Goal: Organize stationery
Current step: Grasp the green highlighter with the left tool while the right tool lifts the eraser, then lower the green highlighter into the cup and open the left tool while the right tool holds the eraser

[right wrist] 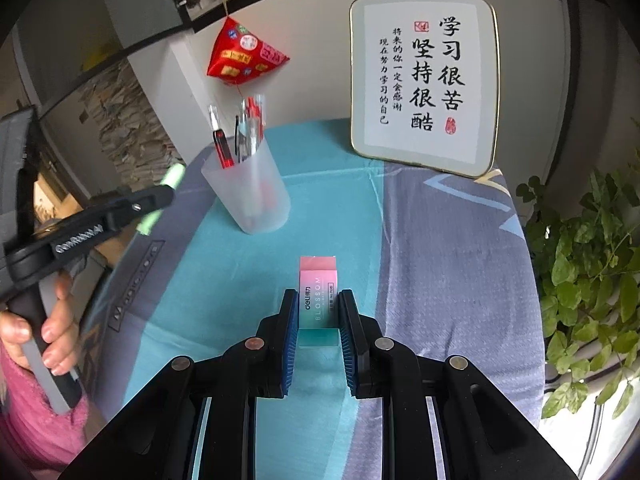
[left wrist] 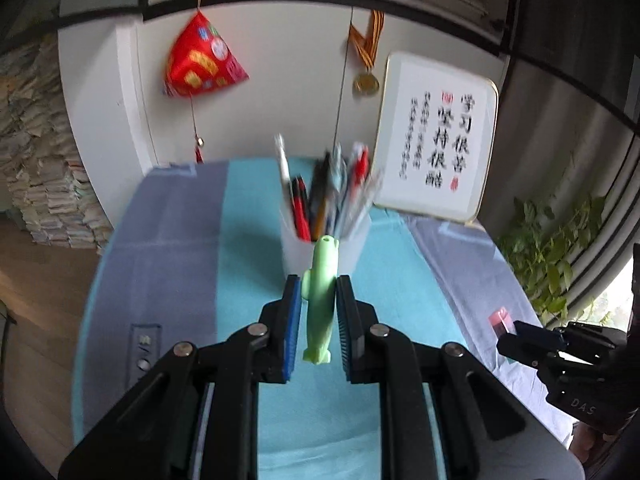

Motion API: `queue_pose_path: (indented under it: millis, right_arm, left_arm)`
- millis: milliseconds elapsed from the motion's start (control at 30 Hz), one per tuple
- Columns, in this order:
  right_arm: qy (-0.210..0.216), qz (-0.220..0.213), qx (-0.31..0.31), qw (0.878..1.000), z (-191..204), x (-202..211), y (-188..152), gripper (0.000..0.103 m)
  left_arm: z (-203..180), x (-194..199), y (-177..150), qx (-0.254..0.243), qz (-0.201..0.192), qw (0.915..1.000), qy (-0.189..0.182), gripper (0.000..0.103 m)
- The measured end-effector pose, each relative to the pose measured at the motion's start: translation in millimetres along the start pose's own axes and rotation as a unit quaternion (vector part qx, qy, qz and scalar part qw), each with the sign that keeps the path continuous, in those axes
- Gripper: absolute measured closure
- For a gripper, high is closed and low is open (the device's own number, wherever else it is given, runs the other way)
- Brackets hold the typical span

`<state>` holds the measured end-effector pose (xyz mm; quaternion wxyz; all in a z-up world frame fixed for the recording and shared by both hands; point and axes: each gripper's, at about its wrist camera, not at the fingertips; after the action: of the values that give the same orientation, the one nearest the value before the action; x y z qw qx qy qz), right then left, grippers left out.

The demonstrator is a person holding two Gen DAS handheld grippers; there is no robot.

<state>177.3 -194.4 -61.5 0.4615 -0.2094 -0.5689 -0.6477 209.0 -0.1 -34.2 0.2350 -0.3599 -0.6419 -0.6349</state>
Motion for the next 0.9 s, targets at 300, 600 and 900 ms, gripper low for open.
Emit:
queue_pose_path:
  millis: [300, 600, 900]
  right_arm:
    - [0.001, -0.003, -0.016, 1.0, 2.6, 0.9, 3.6, 0.082]
    - [-0.008, 0.007, -0.026, 1.0, 1.3, 0.7, 5.6, 0.082]
    - [-0.013, 0.0, -0.03, 0.999, 1.4, 6.2, 9.5, 0.082]
  left_arm:
    - [-1.7, 2.7, 14.6, -0.013, -0.011, 0.9999, -0.005, 0.087]
    - [7.3, -16.8, 46.9, 0.016, -0.02, 0.9986, -0.046, 0.087]
    - [13.2, -42.6, 56.1, 0.038, -0.008, 0.9973, -0.062, 0.087]
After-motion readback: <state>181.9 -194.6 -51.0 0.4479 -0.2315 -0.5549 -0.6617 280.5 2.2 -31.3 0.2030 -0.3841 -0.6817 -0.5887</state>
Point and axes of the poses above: each gripper's, at about its wrist camera, not at the fingertips, and x roughly against the way its jaws point, z to its left, y to its top, and after that the axes turned 8 degrees about z, right-handed
